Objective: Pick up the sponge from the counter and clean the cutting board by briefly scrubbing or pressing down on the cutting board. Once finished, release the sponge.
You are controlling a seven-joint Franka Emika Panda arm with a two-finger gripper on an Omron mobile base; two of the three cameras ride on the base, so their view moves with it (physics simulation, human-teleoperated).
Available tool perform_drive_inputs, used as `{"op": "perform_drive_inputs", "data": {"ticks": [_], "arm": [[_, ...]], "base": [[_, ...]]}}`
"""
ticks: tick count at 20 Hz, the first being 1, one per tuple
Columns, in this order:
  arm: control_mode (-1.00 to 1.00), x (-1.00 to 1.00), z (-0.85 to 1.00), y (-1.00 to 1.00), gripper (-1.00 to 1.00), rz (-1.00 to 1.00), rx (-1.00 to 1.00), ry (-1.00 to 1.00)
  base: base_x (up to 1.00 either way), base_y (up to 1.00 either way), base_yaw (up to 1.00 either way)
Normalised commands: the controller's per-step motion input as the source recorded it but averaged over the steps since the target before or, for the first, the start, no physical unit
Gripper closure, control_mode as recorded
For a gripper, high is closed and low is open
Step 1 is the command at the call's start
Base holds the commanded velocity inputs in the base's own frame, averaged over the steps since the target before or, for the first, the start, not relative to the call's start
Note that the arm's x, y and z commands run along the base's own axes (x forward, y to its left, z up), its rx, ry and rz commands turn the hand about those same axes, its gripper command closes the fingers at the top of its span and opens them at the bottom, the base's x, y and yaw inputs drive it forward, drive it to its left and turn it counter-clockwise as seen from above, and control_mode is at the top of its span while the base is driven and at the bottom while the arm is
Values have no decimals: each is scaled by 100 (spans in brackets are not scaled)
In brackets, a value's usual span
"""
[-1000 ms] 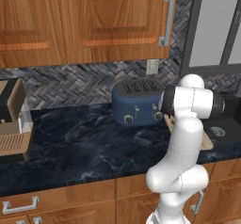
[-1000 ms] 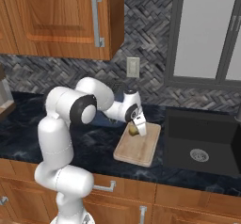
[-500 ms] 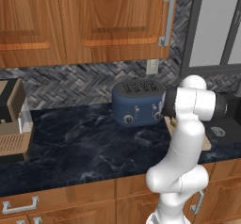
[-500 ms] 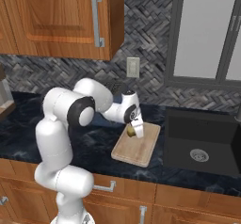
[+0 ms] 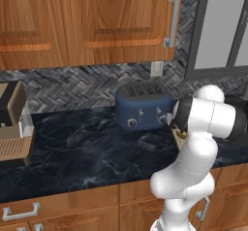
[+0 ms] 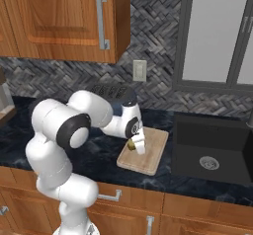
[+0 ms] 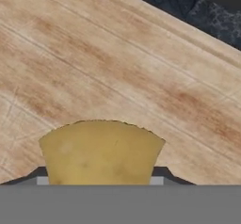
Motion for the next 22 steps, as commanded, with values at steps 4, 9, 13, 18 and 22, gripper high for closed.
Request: {"op": "perform_drive_inputs", "data": {"ticks": [4, 9, 13, 18, 22], "arm": [[-100, -93, -26, 20, 100, -1, 0, 0], [-100, -91, -21, 14, 100, 0, 0, 0], [-100, -71, -18, 3, 100, 0, 0, 0], [-100, -11, -20, 0, 100, 0, 0, 0], [-100, 5, -17, -1, 100, 0, 0, 0]], "base": [[0, 0, 0], [0, 0, 0], [0, 0, 0], [0, 0, 0], [0, 0, 0]]}}
